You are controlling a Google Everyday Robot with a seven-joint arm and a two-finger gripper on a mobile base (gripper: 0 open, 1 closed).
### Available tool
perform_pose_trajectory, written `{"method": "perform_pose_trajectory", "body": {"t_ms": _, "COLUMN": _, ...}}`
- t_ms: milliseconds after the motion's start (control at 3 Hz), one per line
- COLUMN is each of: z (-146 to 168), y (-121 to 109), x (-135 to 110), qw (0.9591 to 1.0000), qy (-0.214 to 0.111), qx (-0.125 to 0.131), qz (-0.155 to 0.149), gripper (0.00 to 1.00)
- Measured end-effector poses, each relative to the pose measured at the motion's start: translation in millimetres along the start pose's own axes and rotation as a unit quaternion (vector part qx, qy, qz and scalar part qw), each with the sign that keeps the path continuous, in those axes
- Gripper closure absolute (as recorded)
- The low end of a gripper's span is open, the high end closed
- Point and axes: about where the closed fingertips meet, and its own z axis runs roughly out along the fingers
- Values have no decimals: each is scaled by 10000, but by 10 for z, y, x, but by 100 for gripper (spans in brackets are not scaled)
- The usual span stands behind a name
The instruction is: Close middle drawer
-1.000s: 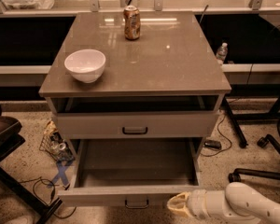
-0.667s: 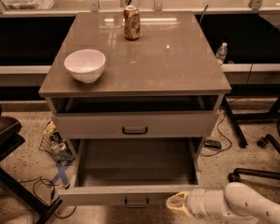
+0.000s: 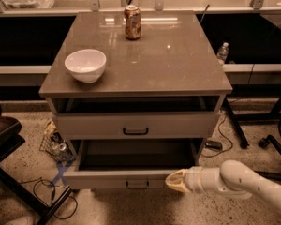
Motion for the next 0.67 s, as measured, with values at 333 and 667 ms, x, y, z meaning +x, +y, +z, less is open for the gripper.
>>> {"method": "perform_pose_trajectory", "body": {"t_ms": 333, "z": 27, "y": -244, "x": -74, "qw": 10000, "qy": 20, "qx": 51, "qz": -59, "gripper": 100}}
{"method": "perform_pose_trajectory", "body": {"t_ms": 667, "z": 89, "y": -556, "x": -157, "qw": 9999, "qy": 38, "qx": 84, "qz": -118, "gripper": 100}}
